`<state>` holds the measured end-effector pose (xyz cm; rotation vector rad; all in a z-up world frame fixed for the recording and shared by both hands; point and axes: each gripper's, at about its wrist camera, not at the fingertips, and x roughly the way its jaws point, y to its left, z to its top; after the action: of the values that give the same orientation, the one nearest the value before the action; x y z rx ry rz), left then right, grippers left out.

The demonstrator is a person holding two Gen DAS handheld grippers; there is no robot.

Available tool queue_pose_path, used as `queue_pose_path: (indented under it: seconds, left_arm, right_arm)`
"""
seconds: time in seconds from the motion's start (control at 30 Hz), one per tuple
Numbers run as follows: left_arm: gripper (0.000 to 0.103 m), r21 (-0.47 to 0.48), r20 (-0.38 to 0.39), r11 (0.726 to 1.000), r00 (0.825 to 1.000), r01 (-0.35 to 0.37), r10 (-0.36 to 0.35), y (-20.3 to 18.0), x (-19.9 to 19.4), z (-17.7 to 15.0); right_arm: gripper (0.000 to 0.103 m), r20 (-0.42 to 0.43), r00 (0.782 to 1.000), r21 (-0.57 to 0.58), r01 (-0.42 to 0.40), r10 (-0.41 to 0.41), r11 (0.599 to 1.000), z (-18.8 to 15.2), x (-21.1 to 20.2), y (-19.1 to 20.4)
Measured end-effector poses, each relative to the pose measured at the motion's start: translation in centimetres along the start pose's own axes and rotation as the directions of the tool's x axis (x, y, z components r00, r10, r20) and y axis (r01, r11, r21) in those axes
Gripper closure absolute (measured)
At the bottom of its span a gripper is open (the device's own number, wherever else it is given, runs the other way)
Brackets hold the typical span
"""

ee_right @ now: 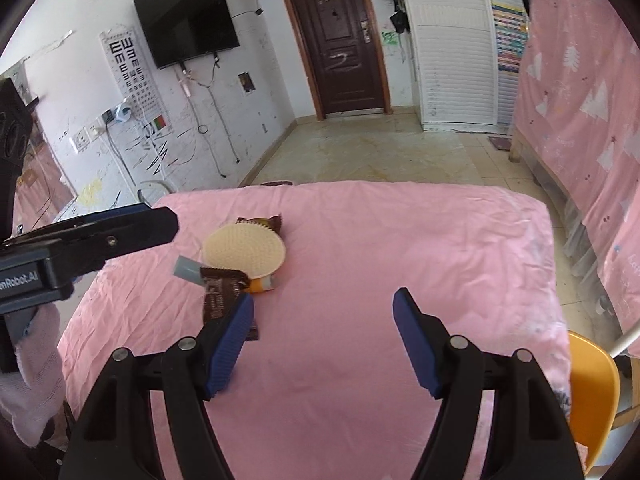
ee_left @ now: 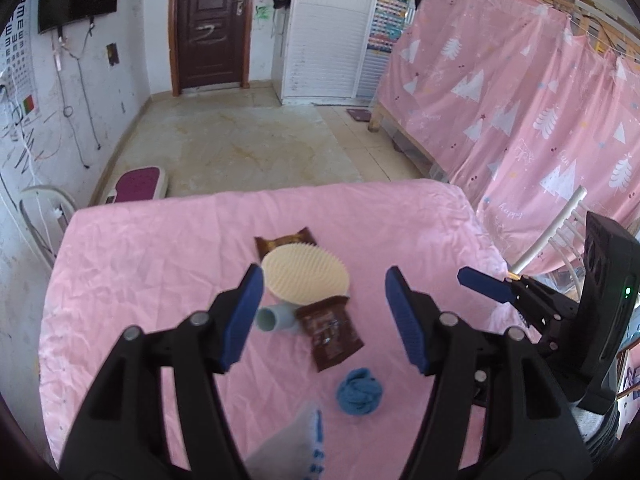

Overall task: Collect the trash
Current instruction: 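Grasp the grey cup with the left gripper while the right grasps the brown wrapper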

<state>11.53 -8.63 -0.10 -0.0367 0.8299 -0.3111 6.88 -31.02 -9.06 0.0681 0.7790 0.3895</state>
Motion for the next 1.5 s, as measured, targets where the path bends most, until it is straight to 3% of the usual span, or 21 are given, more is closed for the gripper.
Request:
queue_pose_path:
  seconds: [0.57,0.8,0.93,1.07,1.23,1.5]
  left_arm:
    - [0.042,-0.087,-0.057,0.996,0.998,0.023,-0.028,4.7,1.9,-1.2]
    - [0.042,-0.115,-0.058,0.993,0.997,0.037,-0.044,6.1,2.1,-1.3]
    - [0.042,-0.121,-0.065,0.992,0.997,0.043,-0.052,6.4,2.4,-1.4]
    - [0.042,-0.121,-0.073,0.991,0.995,0.055,-0.064,6.5,2.6,-1.5]
    - [0.042,-0.113,-0.077,0.992,0.994,0.065,-0.074,6.3,2.9,-1.6]
    - [0.042,-0.035,-0.096,0.997,0.993,0.067,-0.071,4.5,4.0,-2.2]
  right_arm:
    - [0.039,-0.12,0.99,-0.1,-0.092,0.08,0.991,0.5,4.8,6.1]
    - [0.04,-0.157,0.986,-0.13,-0.082,0.061,0.988,0.6,6.7,7.8]
    - [0.05,-0.169,0.984,-0.118,-0.074,0.054,0.99,0.7,7.4,7.7]
    - [0.071,-0.178,0.982,-0.102,-0.078,0.059,0.992,0.7,7.8,7.4]
    - [0.074,-0.156,0.986,-0.074,-0.077,0.065,0.994,0.8,7.0,6.4]
    - [0.074,-0.07,0.997,0.015,-0.026,0.027,1.0,1.6,3.5,1.6]
